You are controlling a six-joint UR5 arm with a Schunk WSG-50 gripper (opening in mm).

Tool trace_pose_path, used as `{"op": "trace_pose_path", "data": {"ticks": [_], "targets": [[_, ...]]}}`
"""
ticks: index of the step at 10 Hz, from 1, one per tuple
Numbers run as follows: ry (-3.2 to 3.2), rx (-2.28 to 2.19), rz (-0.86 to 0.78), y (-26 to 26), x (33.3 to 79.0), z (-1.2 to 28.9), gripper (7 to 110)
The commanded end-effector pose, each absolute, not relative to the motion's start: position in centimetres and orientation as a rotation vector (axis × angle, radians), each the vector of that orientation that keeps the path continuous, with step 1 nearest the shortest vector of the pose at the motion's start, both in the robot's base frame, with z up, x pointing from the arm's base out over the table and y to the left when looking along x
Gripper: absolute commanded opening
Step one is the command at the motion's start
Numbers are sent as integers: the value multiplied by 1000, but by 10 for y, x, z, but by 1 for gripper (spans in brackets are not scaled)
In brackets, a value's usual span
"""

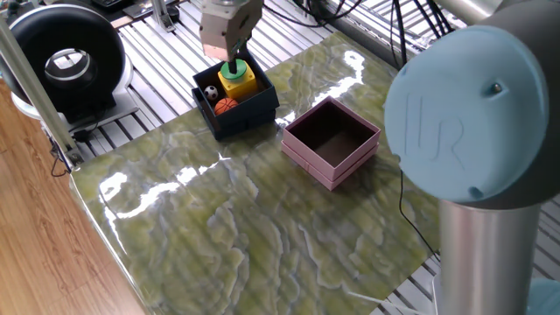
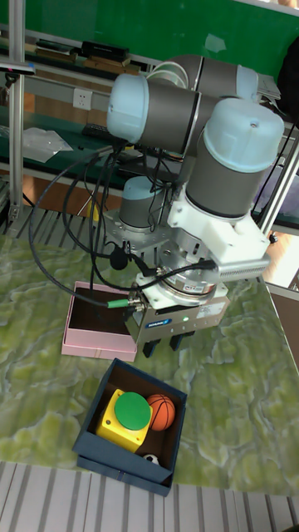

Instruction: Move an object from one box to another

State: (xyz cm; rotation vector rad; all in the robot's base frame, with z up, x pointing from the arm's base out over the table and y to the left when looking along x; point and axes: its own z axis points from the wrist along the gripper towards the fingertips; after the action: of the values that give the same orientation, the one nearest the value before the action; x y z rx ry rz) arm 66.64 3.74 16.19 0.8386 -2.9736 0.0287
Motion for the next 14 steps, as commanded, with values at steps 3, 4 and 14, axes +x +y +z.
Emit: {"op": "trace_pose_path", "data": {"ticks": [3,4,14], "targets": [[-2944,1143,26,18,724,149,66],[-2980,1102,36,11,737,145,66],[-3115,-203,82,6,735,139,66]]}}
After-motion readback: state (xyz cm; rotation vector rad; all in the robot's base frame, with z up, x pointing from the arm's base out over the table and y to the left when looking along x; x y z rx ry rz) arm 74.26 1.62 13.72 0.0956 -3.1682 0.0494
